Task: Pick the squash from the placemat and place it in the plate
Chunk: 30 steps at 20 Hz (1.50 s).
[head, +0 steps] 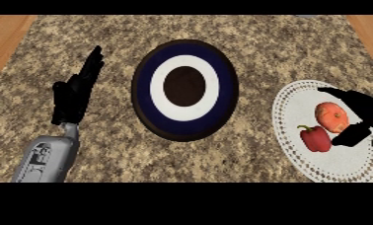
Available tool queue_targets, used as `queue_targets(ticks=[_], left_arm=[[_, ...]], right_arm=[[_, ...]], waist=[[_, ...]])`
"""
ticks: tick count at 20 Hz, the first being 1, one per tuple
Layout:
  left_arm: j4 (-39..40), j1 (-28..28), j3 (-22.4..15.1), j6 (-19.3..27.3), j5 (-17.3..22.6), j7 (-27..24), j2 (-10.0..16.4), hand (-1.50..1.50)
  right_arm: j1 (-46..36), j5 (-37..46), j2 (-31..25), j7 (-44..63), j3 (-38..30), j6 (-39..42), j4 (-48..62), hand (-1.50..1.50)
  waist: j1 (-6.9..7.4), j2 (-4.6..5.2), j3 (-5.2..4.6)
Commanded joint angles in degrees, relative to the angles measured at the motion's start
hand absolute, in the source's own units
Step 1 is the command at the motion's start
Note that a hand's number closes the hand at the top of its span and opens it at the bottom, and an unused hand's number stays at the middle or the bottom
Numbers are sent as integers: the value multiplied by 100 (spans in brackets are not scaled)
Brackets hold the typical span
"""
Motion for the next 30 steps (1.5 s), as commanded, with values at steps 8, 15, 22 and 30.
queue_targets(ticks=[8,15,22,30], left_arm=[[138,-95,172,-36,-301,3,-219,0],[-221,437,402,-150,-67,53,72,0],[-109,370,461,-105,-58,-2,31,0],[-70,104,357,-89,-119,114,-78,0]], right_arm=[[17,592,420,-488,-260,-908,262,150],[1503,358,1854,1828,-547,-1646,-688,150],[2454,1121,2589,2869,-118,-2896,-3295,150],[3248,2460,3131,3320,1056,-3530,-6257,150]], waist=[[-25,-3,-1],[-512,-175,-37],[-483,-137,-43],[-247,-54,-19]])
